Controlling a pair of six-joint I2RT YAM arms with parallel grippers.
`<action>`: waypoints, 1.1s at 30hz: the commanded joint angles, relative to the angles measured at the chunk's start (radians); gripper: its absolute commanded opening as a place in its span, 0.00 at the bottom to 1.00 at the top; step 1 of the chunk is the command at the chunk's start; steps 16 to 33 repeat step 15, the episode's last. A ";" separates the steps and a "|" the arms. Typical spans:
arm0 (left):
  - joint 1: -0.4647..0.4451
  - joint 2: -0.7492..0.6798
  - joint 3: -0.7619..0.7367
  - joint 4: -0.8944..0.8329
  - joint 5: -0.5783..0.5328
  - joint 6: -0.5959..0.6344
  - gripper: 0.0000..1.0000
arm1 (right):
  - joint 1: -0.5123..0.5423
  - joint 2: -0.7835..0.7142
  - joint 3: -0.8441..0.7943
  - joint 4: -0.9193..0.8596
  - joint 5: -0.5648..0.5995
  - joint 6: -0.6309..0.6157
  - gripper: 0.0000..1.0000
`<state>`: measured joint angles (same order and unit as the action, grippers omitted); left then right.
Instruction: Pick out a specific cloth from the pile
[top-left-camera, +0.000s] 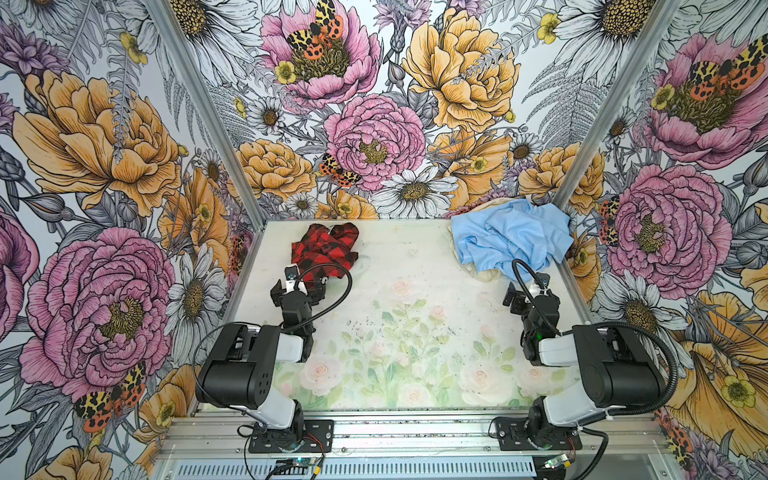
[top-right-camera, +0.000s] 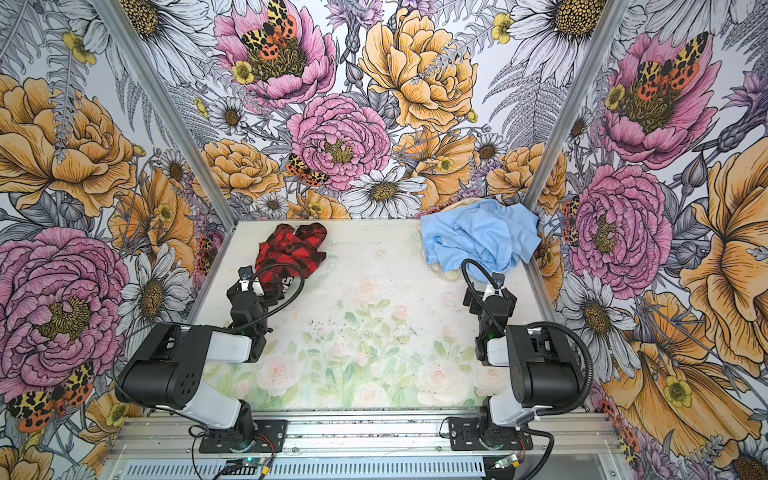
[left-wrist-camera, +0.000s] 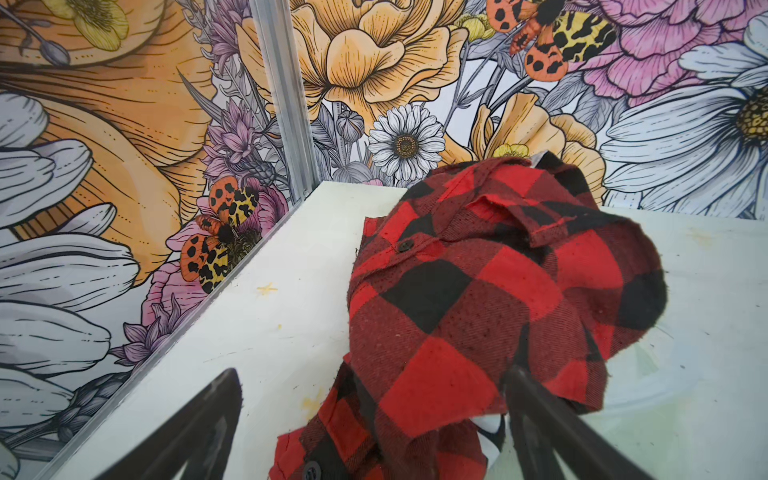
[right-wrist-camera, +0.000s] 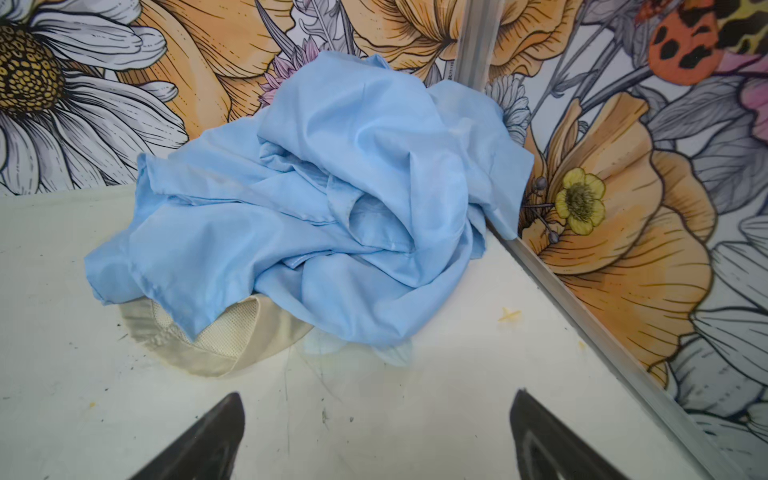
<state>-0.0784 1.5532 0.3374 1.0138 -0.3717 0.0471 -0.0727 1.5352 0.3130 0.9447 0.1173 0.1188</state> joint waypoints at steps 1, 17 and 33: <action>-0.002 -0.001 0.000 0.009 0.023 -0.014 0.99 | 0.007 0.005 0.062 -0.024 -0.115 -0.007 0.99; -0.013 0.006 -0.017 0.060 0.003 -0.005 0.99 | 0.007 0.001 0.041 0.003 -0.070 0.007 1.00; -0.013 0.006 -0.017 0.060 0.003 -0.005 0.99 | 0.007 0.001 0.041 0.003 -0.070 0.007 1.00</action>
